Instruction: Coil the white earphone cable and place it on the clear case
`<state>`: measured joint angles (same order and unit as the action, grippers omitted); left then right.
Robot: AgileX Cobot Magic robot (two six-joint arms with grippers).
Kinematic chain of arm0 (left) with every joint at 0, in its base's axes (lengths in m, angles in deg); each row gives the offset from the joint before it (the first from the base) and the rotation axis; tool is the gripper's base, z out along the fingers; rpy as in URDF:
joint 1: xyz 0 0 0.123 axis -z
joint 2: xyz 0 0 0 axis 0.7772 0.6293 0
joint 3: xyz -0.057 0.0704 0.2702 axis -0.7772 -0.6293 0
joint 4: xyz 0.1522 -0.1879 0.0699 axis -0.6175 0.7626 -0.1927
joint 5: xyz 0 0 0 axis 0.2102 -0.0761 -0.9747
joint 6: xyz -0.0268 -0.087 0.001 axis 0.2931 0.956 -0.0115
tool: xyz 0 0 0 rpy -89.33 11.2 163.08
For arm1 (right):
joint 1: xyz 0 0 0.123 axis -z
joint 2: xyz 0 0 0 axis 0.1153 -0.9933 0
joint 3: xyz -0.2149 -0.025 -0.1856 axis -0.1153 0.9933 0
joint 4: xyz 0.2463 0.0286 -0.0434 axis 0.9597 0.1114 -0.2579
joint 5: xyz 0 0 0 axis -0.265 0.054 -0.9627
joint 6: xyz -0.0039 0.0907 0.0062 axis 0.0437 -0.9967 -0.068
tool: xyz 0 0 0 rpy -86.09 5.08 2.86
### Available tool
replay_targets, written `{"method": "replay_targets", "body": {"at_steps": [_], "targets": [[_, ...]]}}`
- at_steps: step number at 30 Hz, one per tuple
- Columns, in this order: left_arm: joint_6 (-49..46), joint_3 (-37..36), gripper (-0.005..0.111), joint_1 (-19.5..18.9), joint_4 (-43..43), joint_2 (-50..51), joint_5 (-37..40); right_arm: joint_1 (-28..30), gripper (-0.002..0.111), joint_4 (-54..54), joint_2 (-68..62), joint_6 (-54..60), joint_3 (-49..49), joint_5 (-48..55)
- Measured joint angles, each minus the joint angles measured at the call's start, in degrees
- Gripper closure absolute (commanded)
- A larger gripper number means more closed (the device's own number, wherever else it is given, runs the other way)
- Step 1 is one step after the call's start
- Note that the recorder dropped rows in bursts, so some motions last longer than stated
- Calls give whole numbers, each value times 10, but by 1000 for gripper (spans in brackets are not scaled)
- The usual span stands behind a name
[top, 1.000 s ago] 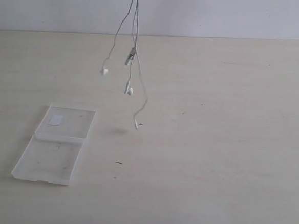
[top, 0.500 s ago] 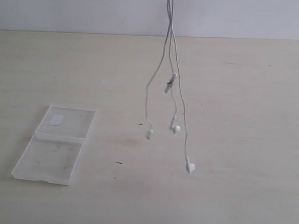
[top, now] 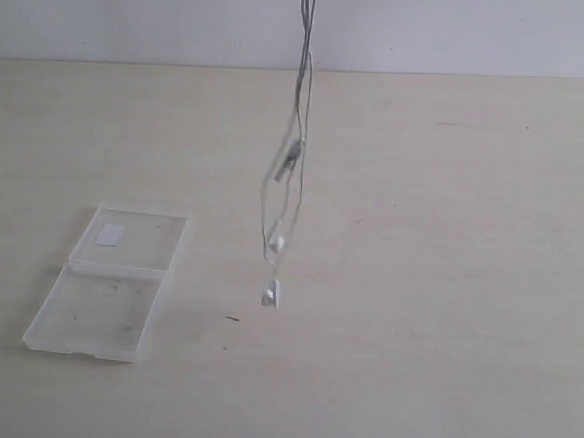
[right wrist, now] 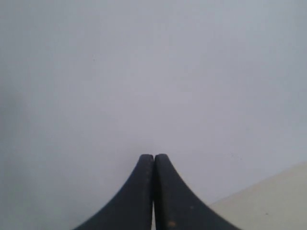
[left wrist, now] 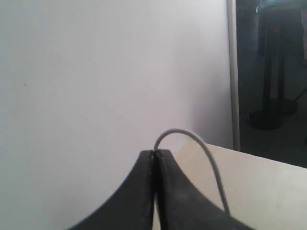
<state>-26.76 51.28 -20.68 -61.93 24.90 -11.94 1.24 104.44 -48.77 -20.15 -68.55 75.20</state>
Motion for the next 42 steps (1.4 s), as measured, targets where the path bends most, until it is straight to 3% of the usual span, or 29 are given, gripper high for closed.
{"method": "replay_targets", "body": {"at_steps": [4,9,15,19,32,42], "targets": [[0,0,107,0,11,-11,-16,0,108,-80,0,-66,0,-21],[0,0,107,0,15,-19,-23,0,107,-292,-51,-223,-21,-75],[0,0,107,0,17,-19,-24,0,81,-511,-197,-353,-67,-169],[0,0,107,0,19,-19,-24,0,69,-543,-308,-367,-83,-266],[0,0,107,0,21,-19,-24,0,52,-707,-623,-387,-201,-517],[0,0,107,0,21,-19,-24,-3,48,-827,-719,-434,-276,-571]]}}
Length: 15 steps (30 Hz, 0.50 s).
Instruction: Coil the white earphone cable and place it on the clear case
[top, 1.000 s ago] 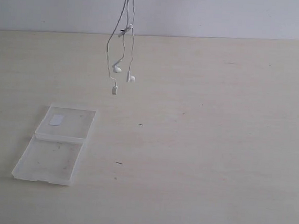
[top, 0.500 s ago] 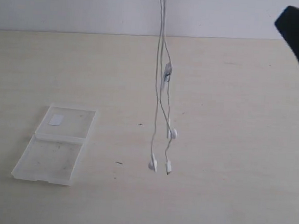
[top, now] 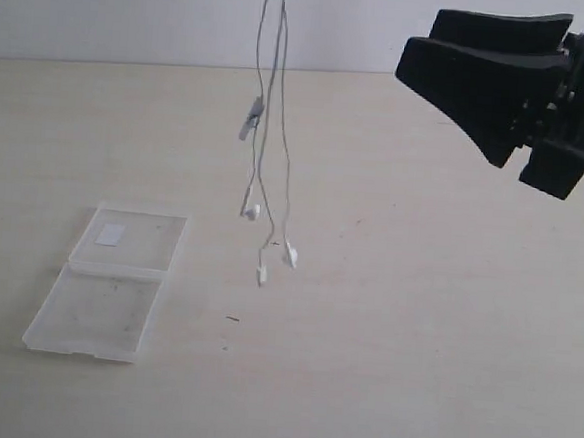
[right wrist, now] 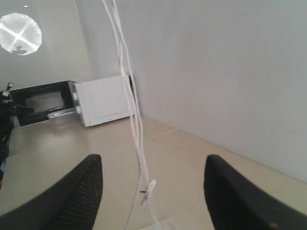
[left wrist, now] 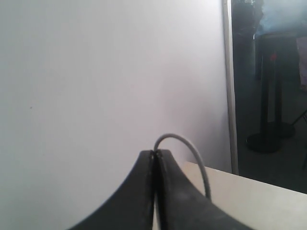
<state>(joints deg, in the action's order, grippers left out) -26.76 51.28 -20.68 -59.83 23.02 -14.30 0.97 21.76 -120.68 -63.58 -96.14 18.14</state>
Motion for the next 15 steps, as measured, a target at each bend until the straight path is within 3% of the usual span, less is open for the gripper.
{"method": "replay_targets", "body": {"at_steps": [5,15], "targets": [[0,0,107,0,0,0,0,-36,48,0,-1,13,-3,-3],[0,0,107,0,1,0,0,-131,48,123,-4,75,-38,22]]}}
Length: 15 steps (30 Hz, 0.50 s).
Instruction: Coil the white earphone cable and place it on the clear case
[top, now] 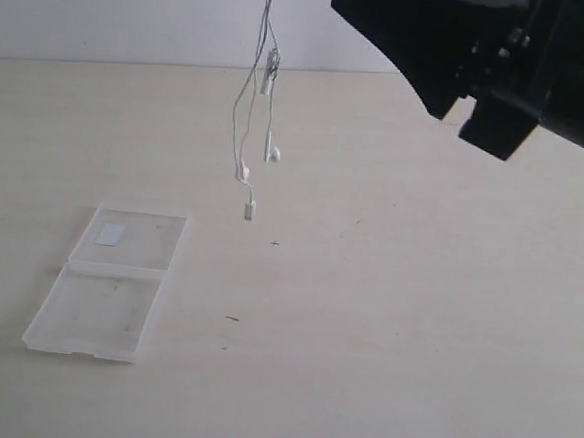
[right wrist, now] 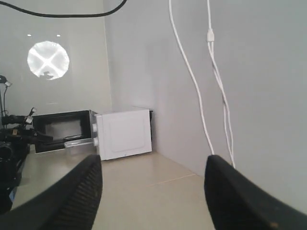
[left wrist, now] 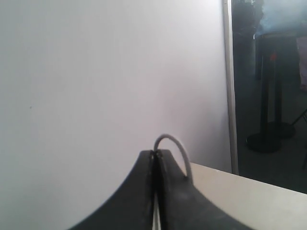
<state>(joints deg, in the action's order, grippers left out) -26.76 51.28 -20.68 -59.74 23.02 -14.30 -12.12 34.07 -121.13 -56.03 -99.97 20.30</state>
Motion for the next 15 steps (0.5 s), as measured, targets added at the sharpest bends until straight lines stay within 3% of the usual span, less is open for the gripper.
{"method": "replay_targets", "body": {"at_steps": [6,15], "targets": [[0,0,107,0,0,0,0,-34,48,9,-26,4,-37,38],[0,0,107,0,0,0,0,-37,48,31,-104,8,-67,55]]}}
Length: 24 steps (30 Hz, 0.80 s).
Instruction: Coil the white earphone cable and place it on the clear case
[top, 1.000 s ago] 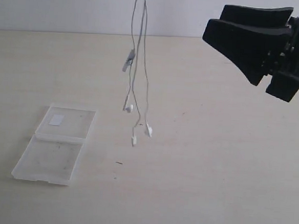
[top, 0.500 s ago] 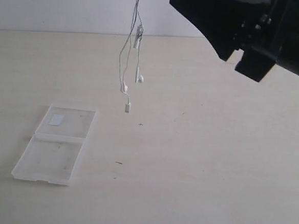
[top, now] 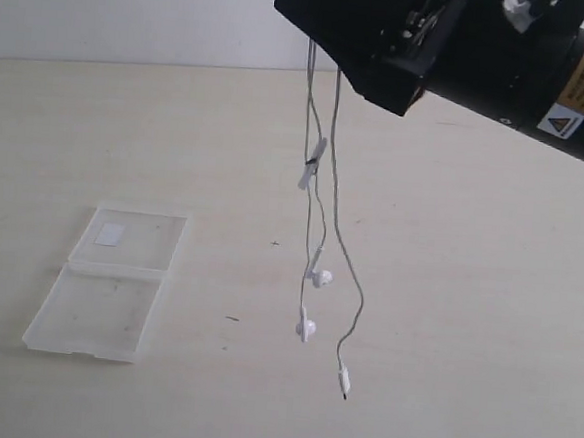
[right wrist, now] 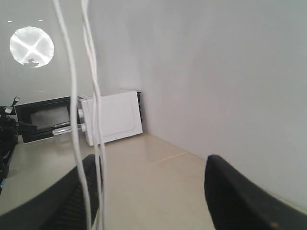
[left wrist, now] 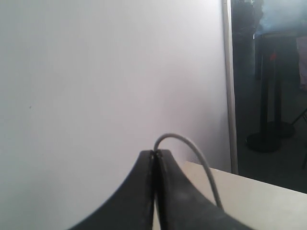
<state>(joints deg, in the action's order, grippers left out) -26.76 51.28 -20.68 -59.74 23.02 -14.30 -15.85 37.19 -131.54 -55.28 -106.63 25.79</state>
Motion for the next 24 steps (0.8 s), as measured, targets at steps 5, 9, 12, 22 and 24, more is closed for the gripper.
{"method": "replay_targets", "body": {"at_steps": [5,9,12,22,24], "targets": [[0,0,107,0,0,0,0,0,49,1,-40,-1,-3,-34],[0,0,107,0,0,0,0,-1,52,1,-49,-2,-14,-60],[0,0,107,0,0,0,0,-1,53,1,-49,-4,-29,-64],[0,0,107,0,0,0,0,-1,53,-43,-67,-52,-81,-55],[0,0,107,0,0,0,0,-1,53,-44,-69,-53,-85,-48]]}}
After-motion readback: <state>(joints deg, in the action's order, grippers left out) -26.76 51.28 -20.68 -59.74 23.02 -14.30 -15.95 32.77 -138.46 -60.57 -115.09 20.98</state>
